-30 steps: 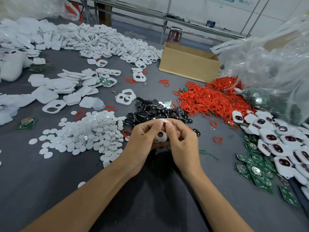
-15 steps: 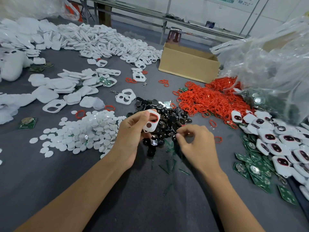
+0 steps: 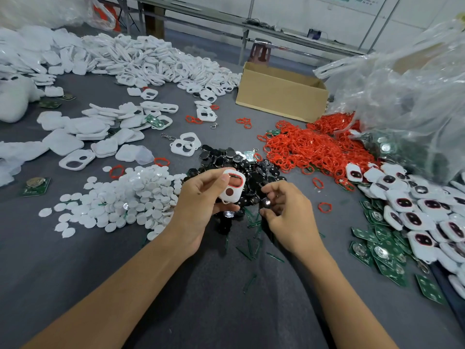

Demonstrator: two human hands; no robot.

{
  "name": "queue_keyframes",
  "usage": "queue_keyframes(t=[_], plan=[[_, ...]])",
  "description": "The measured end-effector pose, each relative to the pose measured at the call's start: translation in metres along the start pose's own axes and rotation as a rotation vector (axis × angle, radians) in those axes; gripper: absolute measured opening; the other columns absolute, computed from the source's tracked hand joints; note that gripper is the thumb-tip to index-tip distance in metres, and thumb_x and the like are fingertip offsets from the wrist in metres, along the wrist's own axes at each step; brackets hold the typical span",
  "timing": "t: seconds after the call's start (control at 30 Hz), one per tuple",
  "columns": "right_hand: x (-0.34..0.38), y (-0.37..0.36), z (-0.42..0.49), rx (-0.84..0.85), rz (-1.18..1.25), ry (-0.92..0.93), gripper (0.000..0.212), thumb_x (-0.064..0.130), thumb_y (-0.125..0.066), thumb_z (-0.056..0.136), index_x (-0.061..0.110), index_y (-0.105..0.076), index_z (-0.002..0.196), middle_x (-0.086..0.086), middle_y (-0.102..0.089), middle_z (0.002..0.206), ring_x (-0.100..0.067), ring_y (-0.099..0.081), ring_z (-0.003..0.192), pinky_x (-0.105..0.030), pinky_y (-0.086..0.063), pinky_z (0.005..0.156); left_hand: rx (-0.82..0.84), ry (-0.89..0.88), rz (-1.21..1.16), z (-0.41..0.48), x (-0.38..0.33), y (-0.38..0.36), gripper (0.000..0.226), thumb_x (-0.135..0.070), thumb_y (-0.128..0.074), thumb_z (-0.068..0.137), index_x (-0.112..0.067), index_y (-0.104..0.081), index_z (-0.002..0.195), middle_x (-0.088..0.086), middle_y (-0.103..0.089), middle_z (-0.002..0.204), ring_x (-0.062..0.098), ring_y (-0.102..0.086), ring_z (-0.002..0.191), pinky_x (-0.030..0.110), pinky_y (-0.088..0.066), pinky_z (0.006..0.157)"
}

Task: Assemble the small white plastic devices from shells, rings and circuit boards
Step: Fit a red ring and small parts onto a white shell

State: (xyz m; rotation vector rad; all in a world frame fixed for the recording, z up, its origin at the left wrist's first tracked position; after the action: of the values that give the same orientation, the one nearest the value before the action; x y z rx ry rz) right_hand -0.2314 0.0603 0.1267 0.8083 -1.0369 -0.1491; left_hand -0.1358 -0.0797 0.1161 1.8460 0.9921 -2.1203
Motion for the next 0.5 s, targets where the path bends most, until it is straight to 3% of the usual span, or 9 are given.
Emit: queue_keyframes(t=[0.1,0.27,0.4,0.5], plan=[[-0.003,0.0,0.001,-0.025,0.166,-0.09,0.045,-0.011,-0.075,0.068,0.019,-0.058,0.096,0.007,-0.061,0.085,-0.007,-0.056,0.062,-0.011,-0.047,0.062,0.01,0.004,0.027,-0.001,0.0,-0.002,0.018,-0.01,-0.053,0.098,-0.008,-0.071,0.103,0.005,-0.073,0.09,0.01,-0.063,0.074,0.028,-0.058,0.059],[-0.01,0.005,0.002,-0.087,0.311,-0.164,0.026,0.0,-0.08,0.07,0.02,-0.065,0.073,-0.002,-0.07,0.076,-0.016,-0.065,0.065,-0.03,-0.055,0.069,0.041,0.012,0.054,-0.002,0.001,-0.004,0.018,-0.007,-0.054,0.097,-0.002,-0.069,0.107,0.005,-0.073,0.087,0.011,-0.065,0.073,0.034,-0.061,0.064],[-0.005,0.003,0.002,-0.037,0.485,-0.11,0.016,-0.001,-0.07,0.082,0.012,-0.066,0.089,-0.007,-0.067,0.074,-0.011,-0.062,0.064,-0.022,-0.051,0.066,0.071,0.028,0.084,-0.004,0.002,-0.007,0.017,-0.007,-0.057,0.095,-0.007,-0.071,0.104,0.006,-0.073,0.091,0.013,-0.066,0.078,0.037,-0.062,0.066],[0.001,-0.001,0.0,0.061,0.568,-0.046,0.026,-0.005,-0.053,0.092,0.01,-0.066,0.108,-0.007,-0.066,0.075,-0.009,-0.062,0.065,-0.02,-0.051,0.068,0.098,0.033,0.096,-0.004,0.003,-0.008,0.017,-0.009,-0.058,0.095,-0.014,-0.073,0.1,0.006,-0.073,0.093,0.014,-0.067,0.081,0.04,-0.062,0.071]])
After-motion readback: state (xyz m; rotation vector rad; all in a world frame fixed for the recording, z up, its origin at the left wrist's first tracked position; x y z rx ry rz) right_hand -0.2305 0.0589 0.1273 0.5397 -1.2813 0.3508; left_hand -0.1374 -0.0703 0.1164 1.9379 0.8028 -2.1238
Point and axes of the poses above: each hand's wrist, its own z-axis towards the middle knuckle, its own y-axis out of the back of the hand, x = y × z, the point moved 4 cm from there along z, towards the middle knuckle
